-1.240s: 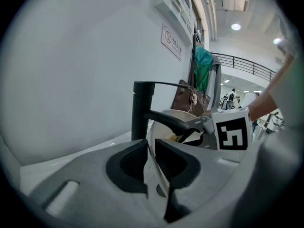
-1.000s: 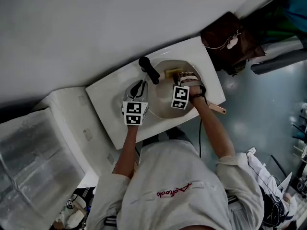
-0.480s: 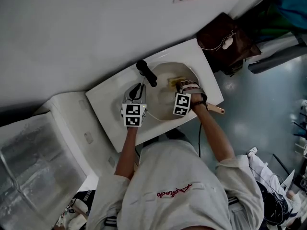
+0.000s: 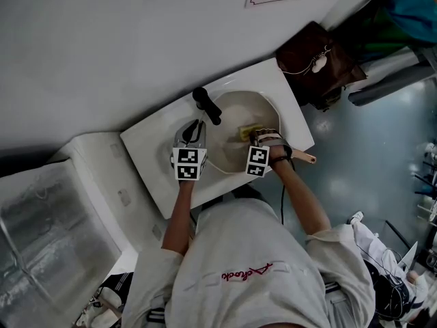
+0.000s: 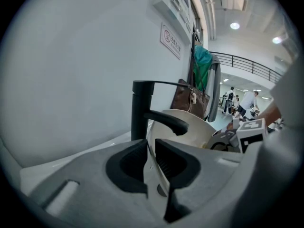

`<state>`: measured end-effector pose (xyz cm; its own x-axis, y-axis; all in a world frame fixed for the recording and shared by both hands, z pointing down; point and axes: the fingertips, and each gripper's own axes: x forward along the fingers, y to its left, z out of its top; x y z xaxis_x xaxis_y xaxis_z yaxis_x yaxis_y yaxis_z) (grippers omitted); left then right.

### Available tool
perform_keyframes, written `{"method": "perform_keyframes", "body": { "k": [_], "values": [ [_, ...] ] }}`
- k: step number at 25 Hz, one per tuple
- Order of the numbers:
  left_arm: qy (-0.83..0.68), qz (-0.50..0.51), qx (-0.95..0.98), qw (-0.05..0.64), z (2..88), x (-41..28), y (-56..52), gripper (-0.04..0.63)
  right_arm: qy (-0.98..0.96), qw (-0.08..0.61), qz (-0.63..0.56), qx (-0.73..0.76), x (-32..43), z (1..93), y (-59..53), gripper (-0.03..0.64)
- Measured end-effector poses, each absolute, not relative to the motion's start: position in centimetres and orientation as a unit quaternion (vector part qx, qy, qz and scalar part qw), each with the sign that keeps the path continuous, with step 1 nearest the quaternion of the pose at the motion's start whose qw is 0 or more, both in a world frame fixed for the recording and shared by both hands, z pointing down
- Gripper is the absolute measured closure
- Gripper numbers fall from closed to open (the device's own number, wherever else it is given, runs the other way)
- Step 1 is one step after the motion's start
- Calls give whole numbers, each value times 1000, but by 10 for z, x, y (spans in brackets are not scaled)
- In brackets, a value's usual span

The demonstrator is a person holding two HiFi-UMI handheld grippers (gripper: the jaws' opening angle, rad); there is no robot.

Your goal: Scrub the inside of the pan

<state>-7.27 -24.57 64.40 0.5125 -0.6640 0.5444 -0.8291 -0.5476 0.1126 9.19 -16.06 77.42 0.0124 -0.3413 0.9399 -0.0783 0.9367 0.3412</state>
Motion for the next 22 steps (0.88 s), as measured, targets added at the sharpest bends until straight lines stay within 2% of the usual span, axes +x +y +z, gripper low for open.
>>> {"method": "perform_keyframes", "body": {
  "k": [22],
  "values": [
    [-440,224,850,184,644,-70,-248,543,-741,661,-63,103,4,774,-111,592]
  ]
}}
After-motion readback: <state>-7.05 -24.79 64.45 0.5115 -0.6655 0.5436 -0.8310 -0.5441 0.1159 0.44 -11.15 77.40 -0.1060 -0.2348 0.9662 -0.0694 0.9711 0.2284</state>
